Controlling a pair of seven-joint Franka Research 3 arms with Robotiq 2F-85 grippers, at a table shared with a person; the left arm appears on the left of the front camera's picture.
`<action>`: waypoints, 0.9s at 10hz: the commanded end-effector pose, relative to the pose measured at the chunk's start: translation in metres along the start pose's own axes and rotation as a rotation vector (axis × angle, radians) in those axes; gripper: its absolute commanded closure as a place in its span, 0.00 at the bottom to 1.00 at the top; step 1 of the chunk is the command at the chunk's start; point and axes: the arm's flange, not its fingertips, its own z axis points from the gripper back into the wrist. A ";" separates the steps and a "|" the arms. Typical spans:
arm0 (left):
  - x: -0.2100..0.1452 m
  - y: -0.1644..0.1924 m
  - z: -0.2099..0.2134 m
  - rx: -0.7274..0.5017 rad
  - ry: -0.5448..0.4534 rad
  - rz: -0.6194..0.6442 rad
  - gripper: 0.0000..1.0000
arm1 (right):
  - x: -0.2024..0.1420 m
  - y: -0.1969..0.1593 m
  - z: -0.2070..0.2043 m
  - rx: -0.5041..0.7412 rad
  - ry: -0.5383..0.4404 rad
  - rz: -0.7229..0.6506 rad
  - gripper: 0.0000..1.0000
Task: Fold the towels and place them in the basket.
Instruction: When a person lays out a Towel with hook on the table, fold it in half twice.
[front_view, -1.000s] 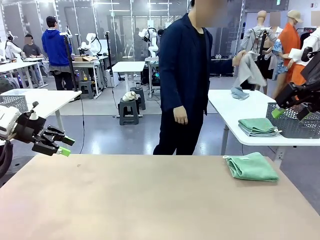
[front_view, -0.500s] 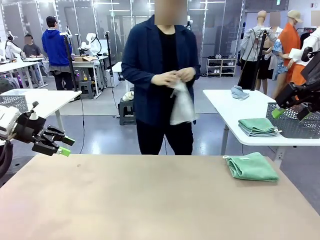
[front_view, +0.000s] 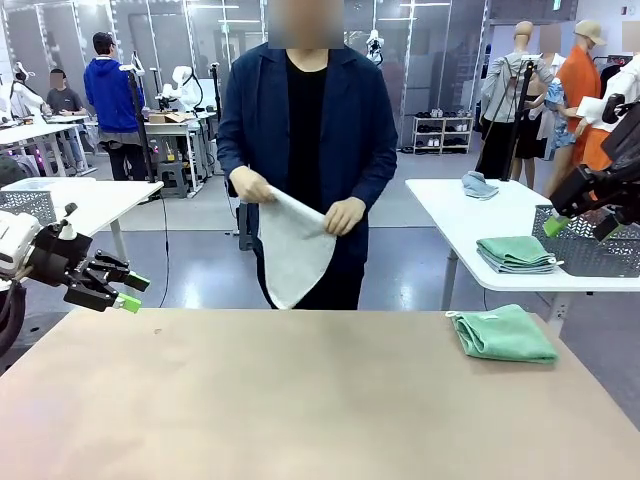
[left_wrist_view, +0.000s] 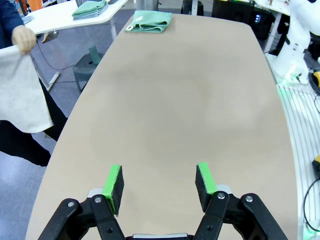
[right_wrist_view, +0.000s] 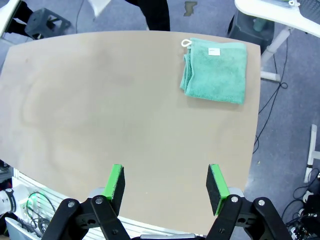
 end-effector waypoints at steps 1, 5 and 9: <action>0.001 0.000 0.001 0.001 -0.005 -0.002 0.26 | -0.001 0.000 -0.002 -0.004 -0.002 -0.009 0.18; 0.001 0.000 0.001 0.001 -0.005 -0.002 0.26 | -0.001 0.000 -0.002 -0.004 -0.002 -0.009 0.18; 0.001 0.000 0.001 0.001 -0.005 -0.002 0.26 | -0.001 0.000 -0.002 -0.004 -0.002 -0.009 0.18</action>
